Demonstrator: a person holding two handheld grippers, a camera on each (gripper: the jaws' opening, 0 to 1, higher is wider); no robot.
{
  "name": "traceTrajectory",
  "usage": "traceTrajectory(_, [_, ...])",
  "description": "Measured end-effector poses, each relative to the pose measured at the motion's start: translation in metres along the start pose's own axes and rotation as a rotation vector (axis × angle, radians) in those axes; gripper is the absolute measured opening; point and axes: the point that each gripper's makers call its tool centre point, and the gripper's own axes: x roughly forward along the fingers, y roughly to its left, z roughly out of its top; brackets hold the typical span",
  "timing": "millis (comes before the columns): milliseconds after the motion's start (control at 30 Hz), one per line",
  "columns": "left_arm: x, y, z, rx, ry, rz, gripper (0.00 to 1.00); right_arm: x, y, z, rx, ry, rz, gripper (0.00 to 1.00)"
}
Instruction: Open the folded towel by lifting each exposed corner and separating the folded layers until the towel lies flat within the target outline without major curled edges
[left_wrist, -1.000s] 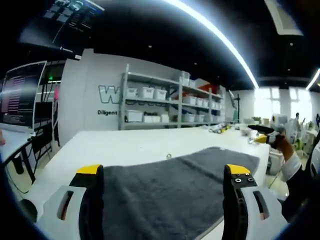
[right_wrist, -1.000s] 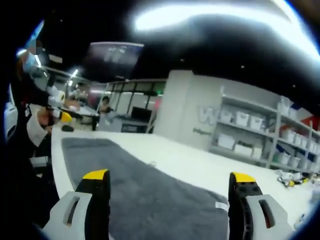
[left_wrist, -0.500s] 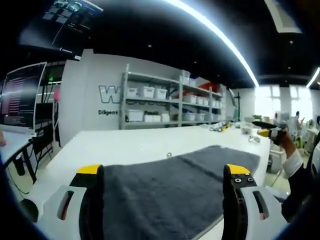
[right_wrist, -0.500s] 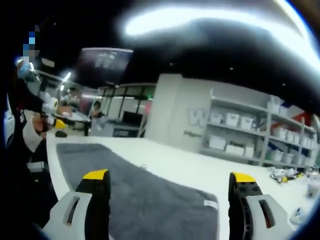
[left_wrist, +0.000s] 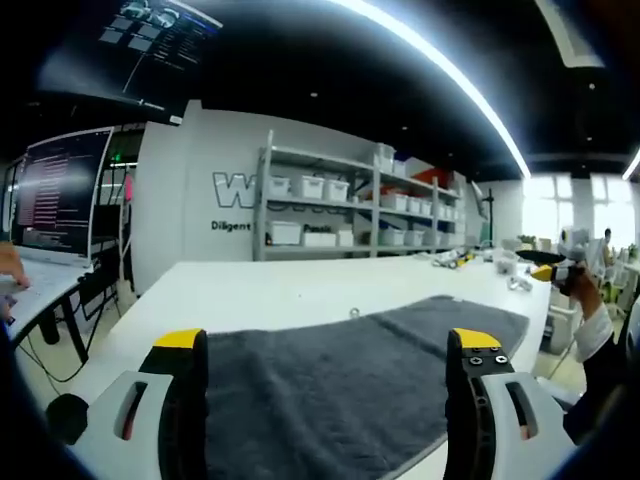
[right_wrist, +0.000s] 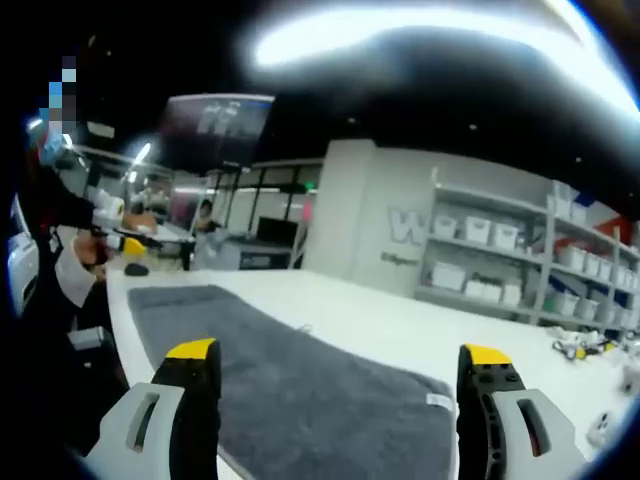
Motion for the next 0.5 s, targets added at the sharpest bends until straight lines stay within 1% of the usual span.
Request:
traceTrajectory(67, [0.000, 0.000, -0.001, 0.001, 0.008, 0.000, 0.98, 0.000, 0.001, -0.002, 0.003, 0.010, 0.005, 1.00])
traceTrajectory(133, [0.000, -0.003, -0.005, 0.016, 0.036, -0.009, 0.98, 0.000, 0.002, -0.005, 0.006, 0.029, 0.008, 1.00])
traceTrajectory(167, [0.000, -0.004, -0.006, 0.022, 0.040, -0.007, 0.98, 0.000, 0.002, -0.008, 0.009, 0.045, 0.007, 1.00])
traceTrajectory(300, [0.000, -0.004, -0.006, 0.033, 0.042, -0.001, 0.98, 0.000, 0.003, -0.012, 0.011, 0.068, 0.013, 1.00])
traceTrajectory(400, [0.000, -0.007, -0.007, 0.049, 0.056, -0.011, 0.98, 0.000, 0.003, -0.015, 0.022, 0.084, 0.010, 1.00])
traceTrajectory(500, [-0.001, -0.008, -0.007, 0.062, 0.062, -0.015, 0.98, 0.000, 0.004, -0.017, 0.016, 0.093, 0.012, 1.00])
